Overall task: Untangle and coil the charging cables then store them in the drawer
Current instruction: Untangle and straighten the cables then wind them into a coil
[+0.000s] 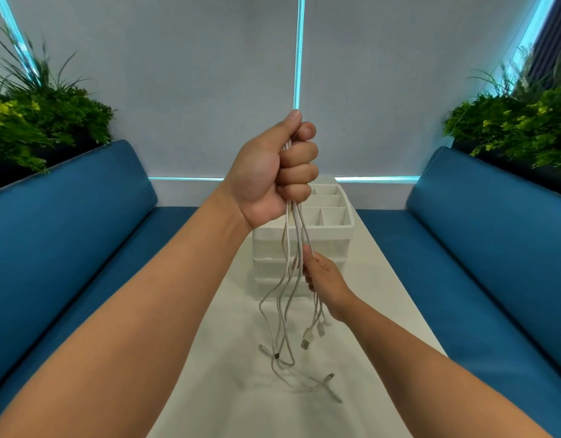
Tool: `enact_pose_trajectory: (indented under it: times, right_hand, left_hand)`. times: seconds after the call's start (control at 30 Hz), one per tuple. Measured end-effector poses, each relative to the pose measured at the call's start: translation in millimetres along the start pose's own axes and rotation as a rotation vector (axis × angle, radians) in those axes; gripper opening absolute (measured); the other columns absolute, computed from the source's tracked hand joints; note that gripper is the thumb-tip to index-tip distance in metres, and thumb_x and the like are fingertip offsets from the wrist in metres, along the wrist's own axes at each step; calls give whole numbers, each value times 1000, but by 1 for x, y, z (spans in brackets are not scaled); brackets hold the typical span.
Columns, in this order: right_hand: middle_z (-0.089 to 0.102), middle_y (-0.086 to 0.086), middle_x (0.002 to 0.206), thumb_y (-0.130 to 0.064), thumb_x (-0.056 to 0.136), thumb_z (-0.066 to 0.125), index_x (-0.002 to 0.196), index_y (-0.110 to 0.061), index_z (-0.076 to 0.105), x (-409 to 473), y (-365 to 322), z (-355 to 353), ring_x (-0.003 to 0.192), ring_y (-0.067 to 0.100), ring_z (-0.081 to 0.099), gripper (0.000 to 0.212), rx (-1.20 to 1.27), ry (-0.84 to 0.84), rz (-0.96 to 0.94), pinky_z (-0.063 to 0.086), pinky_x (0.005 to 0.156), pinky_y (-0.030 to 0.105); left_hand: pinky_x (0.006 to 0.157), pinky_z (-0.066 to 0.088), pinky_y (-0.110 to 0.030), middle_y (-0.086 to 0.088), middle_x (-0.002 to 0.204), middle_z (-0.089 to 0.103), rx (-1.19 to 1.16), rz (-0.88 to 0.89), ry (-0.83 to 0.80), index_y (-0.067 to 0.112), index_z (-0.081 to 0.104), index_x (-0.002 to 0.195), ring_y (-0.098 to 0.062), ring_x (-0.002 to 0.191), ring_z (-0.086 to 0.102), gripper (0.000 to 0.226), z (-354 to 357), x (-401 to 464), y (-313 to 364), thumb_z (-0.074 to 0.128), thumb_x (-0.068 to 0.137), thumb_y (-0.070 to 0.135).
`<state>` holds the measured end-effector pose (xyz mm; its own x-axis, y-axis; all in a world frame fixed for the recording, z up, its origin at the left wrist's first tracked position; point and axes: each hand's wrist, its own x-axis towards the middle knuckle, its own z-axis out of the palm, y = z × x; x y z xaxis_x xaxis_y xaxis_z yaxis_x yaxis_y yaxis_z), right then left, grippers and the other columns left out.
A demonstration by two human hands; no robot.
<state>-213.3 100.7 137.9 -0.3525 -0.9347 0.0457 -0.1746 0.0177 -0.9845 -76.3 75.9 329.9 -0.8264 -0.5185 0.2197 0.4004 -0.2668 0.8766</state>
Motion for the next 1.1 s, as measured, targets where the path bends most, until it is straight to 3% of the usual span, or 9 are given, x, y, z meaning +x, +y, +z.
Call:
enact_pose_trajectory:
  times: [0.13,0.3,0.47,0.57,0.67,0.8,0.93,1.0,1.1]
  right_hand:
    - [47,-11,76,-52,97,35,78,-26,48,-6,10,0,70,3,43,34,-32,-59,-11,39,75,20]
    - [59,5,81,-67,85,37,83,-10,54,-6,31,-5,74,10,56,59,-31,-72,80,43,82,27]
    - [49,0,64,-76,67,51,69,-17,44,-11,47,-9,65,16,46,59,-9,20,192,42,71,29]
    - [52,-2,99,-62,87,47,103,-17,55,-11,51,-7,87,12,49,49,-43,-89,202,44,81,32]
    - [44,-4,124,-48,100,38,135,-17,42,-7,53,-5,113,18,44,48,-59,-185,246,41,92,37]
    - [58,2,100,-37,103,39,102,-18,59,-1,59,-10,91,19,54,28,-75,-183,240,40,74,27]
    - [50,1,73,-38,101,43,78,-16,50,1,65,-12,68,16,51,33,25,-114,246,44,61,26]
    - [46,0,74,-42,101,41,81,-16,48,0,66,-12,66,14,46,33,-35,-90,220,42,60,24]
    - [56,5,105,-45,101,36,114,-13,52,0,69,-12,97,24,55,38,-163,-147,186,41,67,22]
  left_hand:
    - [32,13,-15,12,41,26,-10,11,-11,22,38,75,-7,42,7,37,6,2,6,28,105,38]
    - [31,14,-14,12,41,25,0,-10,-20,21,38,74,-7,42,7,37,13,5,5,28,106,38]
    - [32,14,-14,12,41,23,-16,-17,-50,22,37,75,-8,42,7,36,18,7,4,27,106,38]
    - [33,12,-15,11,46,17,1,-31,-57,22,37,75,-7,43,7,36,21,9,1,27,106,38]
    - [34,12,-15,11,44,18,13,-33,-65,22,36,75,-8,43,6,36,24,9,-3,27,106,39]
    - [35,10,-15,10,49,13,46,-31,-75,22,35,74,-8,43,6,37,27,7,-2,26,105,39]
    - [36,9,-15,9,54,10,80,-25,-84,22,35,74,-8,43,5,38,26,6,-3,25,105,40]
    - [36,10,-14,10,50,12,84,-28,-96,22,35,74,-8,42,6,38,25,5,-5,25,105,41]
    - [35,11,-15,10,49,13,104,-31,-109,21,34,73,-7,42,7,39,26,4,-8,25,105,42]
